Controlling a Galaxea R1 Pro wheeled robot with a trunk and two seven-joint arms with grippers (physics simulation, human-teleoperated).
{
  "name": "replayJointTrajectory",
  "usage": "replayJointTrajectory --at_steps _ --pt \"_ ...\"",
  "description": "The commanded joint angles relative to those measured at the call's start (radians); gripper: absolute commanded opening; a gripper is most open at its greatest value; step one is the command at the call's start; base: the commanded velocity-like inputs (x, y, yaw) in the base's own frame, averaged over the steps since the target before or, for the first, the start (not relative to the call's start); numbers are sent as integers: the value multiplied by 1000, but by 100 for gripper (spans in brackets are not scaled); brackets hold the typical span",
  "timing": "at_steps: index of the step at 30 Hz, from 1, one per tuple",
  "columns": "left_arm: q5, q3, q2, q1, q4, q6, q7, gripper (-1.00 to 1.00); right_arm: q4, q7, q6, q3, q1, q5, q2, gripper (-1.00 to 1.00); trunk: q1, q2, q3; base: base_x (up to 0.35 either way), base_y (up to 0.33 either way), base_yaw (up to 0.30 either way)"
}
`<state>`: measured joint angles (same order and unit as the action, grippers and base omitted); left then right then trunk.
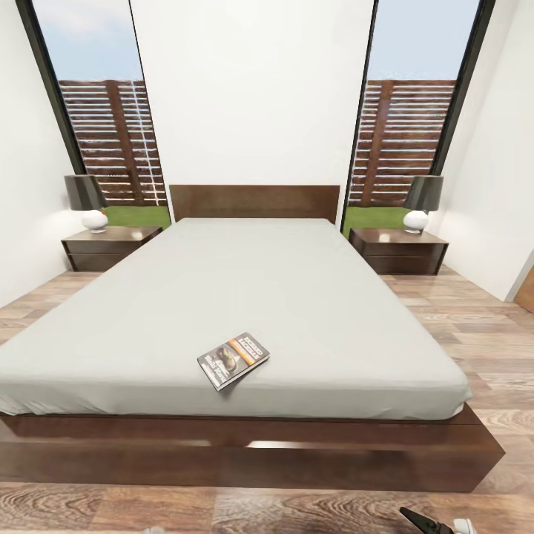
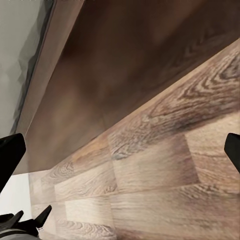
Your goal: In the bedroom, move the book from the bed onto either nightstand, and place the two sandals side by side next to the bed.
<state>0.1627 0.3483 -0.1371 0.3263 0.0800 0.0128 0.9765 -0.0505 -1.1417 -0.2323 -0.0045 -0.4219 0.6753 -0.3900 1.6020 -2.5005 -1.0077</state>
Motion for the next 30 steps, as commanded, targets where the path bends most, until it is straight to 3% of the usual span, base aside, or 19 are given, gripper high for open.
replayJointTrajectory --at_steps 1,10,21,25,30 --pt "9 -6 0 0 -1 2 2 100 -3 -4 -10 0 -2 5 0 100 0 0 -1 0 0 0" --pt "193 9 59 9 111 137 -67 100 -4 -5 -16 0 -2 7 -1 100 0 0 -1 0 0 0" --pt "304 12 98 21 310 353 -100 100 -4 -15 -23 -1 9 17 -1 100 0 0 -1 0 0 0" --pt "370 12 125 33 348 415 -143 100 -4 -18 -24 -2 12 18 -1 100 0 0 -1 0 0 0" --pt "468 11 155 51 369 445 -234 100 -4 -19 -24 -3 13 20 1 100 0 0 -1 0 0 0"
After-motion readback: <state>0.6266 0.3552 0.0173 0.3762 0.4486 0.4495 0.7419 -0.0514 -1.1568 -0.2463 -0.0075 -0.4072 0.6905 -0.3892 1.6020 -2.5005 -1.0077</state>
